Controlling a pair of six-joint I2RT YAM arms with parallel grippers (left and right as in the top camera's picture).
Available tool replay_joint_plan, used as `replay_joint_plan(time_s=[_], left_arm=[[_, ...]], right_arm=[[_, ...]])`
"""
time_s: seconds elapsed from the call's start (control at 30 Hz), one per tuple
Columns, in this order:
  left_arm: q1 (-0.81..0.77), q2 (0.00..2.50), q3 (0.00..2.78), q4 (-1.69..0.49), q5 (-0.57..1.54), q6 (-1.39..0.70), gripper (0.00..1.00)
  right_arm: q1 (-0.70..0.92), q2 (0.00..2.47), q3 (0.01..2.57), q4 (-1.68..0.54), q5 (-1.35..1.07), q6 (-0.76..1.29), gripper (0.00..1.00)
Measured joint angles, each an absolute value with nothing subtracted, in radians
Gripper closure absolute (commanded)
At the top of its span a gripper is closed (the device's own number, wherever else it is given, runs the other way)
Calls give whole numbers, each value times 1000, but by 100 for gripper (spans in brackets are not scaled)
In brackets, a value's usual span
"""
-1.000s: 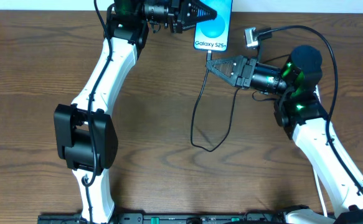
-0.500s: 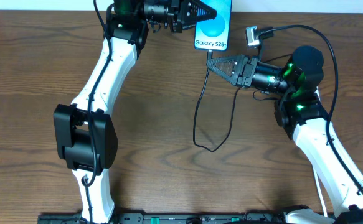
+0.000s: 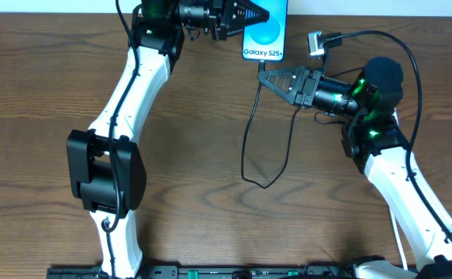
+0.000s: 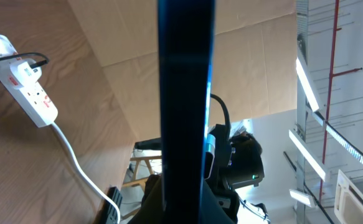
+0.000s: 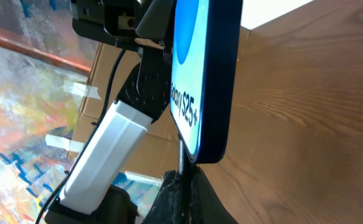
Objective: Plug charger to phone and switch on socket
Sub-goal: 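Push the plug up into the phone port and open the right gripper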
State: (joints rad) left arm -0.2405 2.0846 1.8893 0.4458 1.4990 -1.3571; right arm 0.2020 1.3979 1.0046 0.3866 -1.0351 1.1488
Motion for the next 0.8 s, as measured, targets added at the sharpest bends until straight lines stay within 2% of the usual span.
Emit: replay_joint_plan(time_s=[0.17, 0.33, 0.4, 0.5, 0.53, 0.57, 0.67, 0.77, 0.8], left_arm=[[-240, 2085, 1889, 446, 1494, -1357, 93], [-239, 2085, 1889, 445, 1494, -1357, 93], [-239, 2085, 1889, 444, 1519, -1357, 93], [-242, 2085, 1889, 445, 1541, -1357, 93], [-242, 2085, 1889, 444, 1545, -1356, 93], [-243, 2085, 1889, 443, 1548, -1356, 93], [-240, 2085, 1889, 443, 1548, -1340, 93], [-224, 2085, 1889, 443, 1552, -1316, 93], [-216, 2085, 1889, 443, 1552, -1304, 93]], right_arm=[[202, 1398, 1005, 387, -1028, 1149, 99], [202, 1398, 1005, 389, -1021, 1148, 90], [198, 1398, 1005, 395, -996, 1149, 79], [191, 1398, 1005, 396, -982, 1147, 53], [189, 1398, 1005, 398, -978, 1149, 39], [188, 1398, 1005, 397, -975, 1148, 30], [188, 1398, 1005, 397, -973, 1147, 19], [188, 1398, 1005, 379, -974, 1139, 3], [188, 1398, 1005, 361, -975, 1135, 1]])
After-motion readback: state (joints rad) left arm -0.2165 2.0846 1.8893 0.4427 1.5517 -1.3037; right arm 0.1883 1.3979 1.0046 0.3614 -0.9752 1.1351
